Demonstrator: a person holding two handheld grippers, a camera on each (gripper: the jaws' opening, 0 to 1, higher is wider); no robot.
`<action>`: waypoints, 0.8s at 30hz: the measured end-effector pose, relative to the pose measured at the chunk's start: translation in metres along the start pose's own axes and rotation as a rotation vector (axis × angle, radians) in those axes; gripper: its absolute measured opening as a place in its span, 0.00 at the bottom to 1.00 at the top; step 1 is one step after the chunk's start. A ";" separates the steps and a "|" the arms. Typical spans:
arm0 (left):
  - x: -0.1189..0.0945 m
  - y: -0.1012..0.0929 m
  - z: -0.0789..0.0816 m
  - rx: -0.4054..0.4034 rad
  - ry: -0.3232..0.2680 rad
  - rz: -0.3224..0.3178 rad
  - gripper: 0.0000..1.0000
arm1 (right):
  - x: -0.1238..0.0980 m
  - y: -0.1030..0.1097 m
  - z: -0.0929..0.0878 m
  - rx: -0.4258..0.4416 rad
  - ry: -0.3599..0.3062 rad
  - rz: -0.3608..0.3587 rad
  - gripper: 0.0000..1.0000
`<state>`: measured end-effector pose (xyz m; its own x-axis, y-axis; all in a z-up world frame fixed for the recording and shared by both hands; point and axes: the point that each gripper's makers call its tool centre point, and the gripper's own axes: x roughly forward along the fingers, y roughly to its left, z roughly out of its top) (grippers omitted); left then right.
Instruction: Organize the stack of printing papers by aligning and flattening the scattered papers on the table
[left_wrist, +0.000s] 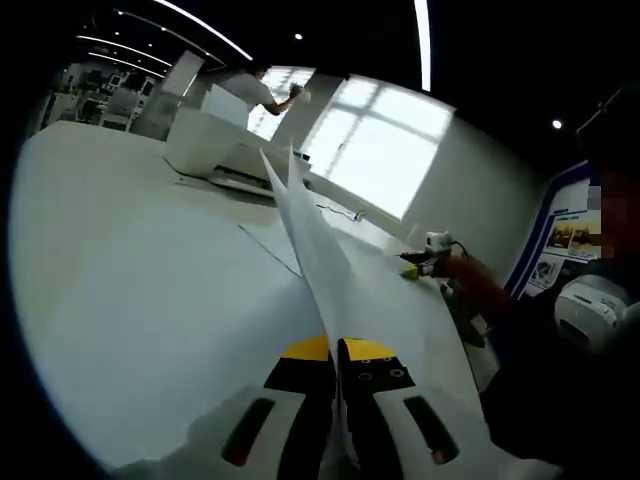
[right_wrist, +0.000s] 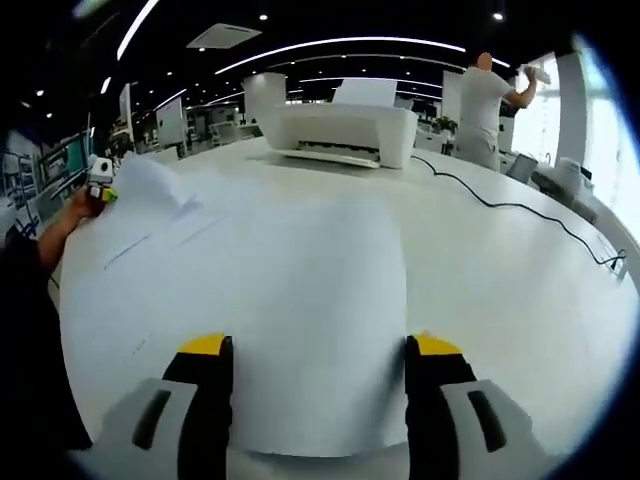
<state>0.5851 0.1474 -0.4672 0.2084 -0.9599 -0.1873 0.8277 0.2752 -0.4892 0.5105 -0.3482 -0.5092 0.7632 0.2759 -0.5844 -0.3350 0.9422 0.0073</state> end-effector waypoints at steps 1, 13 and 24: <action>0.000 0.000 0.000 0.000 0.000 0.000 0.07 | -0.001 0.001 0.000 -0.002 -0.001 0.003 0.57; -0.001 0.003 0.001 0.001 0.000 -0.001 0.07 | -0.012 0.009 0.005 0.012 -0.020 0.027 0.14; -0.003 0.010 0.005 0.000 -0.001 -0.001 0.07 | -0.034 0.018 0.044 -0.033 -0.192 0.011 0.03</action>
<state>0.5955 0.1528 -0.4677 0.2077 -0.9603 -0.1862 0.8280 0.2739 -0.4893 0.5034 -0.3322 -0.4534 0.8499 0.3203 -0.4184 -0.3594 0.9330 -0.0158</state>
